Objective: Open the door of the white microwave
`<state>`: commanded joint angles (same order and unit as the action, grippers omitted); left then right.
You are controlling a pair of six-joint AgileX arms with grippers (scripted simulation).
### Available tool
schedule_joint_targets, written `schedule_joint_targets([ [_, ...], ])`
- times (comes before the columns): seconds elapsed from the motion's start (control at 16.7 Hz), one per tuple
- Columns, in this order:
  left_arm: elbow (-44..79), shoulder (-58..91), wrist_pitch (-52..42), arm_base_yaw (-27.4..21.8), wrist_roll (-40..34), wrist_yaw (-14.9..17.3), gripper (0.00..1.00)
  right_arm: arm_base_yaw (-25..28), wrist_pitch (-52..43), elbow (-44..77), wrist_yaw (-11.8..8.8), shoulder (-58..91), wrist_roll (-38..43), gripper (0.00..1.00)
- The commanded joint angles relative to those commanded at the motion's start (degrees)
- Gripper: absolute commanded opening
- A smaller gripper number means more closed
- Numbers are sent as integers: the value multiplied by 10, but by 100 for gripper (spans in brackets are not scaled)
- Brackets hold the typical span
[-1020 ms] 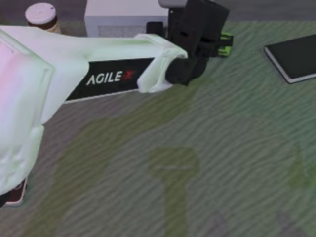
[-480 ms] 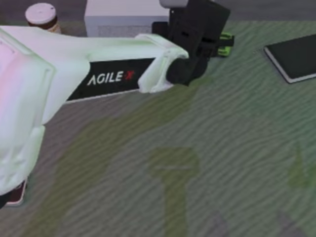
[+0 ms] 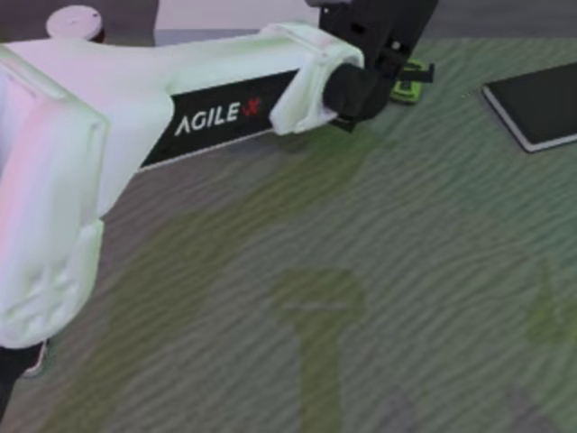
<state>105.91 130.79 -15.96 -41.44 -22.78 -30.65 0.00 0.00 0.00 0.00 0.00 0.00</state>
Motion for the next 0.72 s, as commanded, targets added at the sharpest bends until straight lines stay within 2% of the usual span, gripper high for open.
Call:
schedule_joint_targets([
  [0.48,257,79,-368,32,-77,92,0,0,0,0,0,0,0,100],
  [0.72,334,100,-469,44,-100,125,0,0,0,0,0,0,0,100],
])
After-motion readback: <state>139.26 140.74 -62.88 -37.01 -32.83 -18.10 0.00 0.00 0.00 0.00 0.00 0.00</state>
